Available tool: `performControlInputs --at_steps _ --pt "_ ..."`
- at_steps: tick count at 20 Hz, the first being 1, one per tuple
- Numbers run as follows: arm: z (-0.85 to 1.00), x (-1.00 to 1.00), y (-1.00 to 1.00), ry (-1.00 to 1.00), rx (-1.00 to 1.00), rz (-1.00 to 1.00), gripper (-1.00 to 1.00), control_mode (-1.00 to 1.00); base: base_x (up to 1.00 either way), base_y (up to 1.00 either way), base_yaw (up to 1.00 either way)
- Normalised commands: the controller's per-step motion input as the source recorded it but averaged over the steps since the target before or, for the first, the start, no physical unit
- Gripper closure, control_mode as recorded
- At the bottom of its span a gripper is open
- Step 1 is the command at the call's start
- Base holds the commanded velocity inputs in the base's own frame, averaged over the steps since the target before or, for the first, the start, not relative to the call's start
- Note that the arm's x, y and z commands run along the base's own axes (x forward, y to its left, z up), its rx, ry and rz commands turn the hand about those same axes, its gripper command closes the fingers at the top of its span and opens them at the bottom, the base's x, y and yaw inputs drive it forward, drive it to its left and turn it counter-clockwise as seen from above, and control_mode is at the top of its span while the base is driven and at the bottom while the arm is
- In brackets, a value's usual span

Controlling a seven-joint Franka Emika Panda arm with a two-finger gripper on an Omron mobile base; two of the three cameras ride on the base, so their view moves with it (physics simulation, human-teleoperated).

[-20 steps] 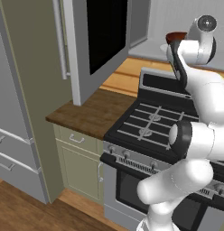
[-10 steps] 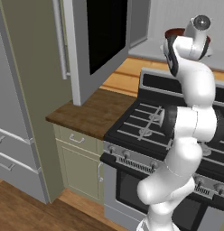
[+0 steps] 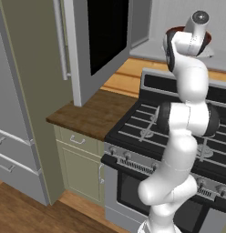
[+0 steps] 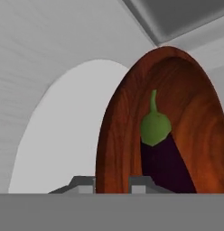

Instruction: Pick the eggplant from the sink and place it in the bowl. Then pick the bowl and place it in the microwave. Then close the microwave door and press the start button.

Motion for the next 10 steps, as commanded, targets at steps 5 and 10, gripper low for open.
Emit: performControlInputs --at_steps 5,10 --pt "0.0 -0.02 0.0 -0.04 0.0 0.0 -1.0 -1.0 0.0 0.0 0.0" --pt "0.0 -0.18 0.0 -0.11 0.0 0.0 -1.0 -1.0 0.0 0.0 0.0"
